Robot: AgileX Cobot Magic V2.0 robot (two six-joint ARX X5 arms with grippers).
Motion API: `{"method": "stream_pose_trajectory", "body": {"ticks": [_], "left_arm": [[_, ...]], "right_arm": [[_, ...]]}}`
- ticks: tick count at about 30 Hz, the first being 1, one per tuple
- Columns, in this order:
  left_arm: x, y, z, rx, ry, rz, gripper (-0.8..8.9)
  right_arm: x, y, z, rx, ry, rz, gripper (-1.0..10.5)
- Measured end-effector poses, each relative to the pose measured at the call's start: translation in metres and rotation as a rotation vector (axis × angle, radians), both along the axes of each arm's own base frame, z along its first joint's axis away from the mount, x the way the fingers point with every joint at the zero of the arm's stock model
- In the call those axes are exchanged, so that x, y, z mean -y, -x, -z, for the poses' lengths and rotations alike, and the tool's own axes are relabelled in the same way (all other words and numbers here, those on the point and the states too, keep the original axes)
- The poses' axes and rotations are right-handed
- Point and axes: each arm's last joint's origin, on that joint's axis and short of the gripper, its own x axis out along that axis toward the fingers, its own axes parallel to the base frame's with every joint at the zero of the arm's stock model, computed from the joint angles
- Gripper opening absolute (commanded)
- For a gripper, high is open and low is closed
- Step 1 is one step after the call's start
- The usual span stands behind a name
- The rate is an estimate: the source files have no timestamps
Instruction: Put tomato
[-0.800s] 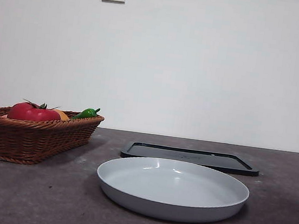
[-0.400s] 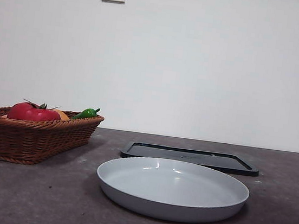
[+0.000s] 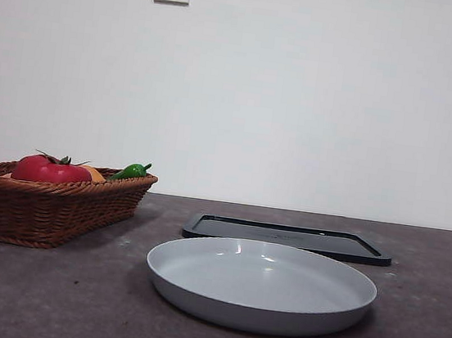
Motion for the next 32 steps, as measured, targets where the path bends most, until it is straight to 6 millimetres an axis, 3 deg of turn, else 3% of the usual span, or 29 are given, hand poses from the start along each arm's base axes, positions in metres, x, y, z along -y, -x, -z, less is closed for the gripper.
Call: {"method": "stream_pose_trajectory", "body": {"ticks": [8, 16, 21, 29, 32], "left_arm": [[0.007, -0.011, -0.025, -0.149, -0.044, 0.229, 0.10], [0.020, -0.013, -0.052, -0.207, -0.115, 0.403, 0.10], [0.026, -0.010, -0.052, -0.254, -0.140, 0.475, 0.10], [0.026, -0.008, -0.050, -0.277, -0.148, 0.489, 0.11], [0.026, -0.008, -0.050, -0.271, -0.148, 0.489, 0.70]], "right_arm": [[-0.008, -0.023, -0.040, -0.170, 0.006, -0.268, 0.1], [-0.029, -0.043, -0.061, -0.334, 0.054, -0.456, 0.1], [-0.046, -0.040, -0.057, -0.408, 0.100, -0.606, 0.1], [-0.051, -0.035, -0.054, -0.436, 0.132, -0.675, 0.1], [-0.051, -0.035, -0.054, -0.435, 0.133, -0.674, 0.1]]}}
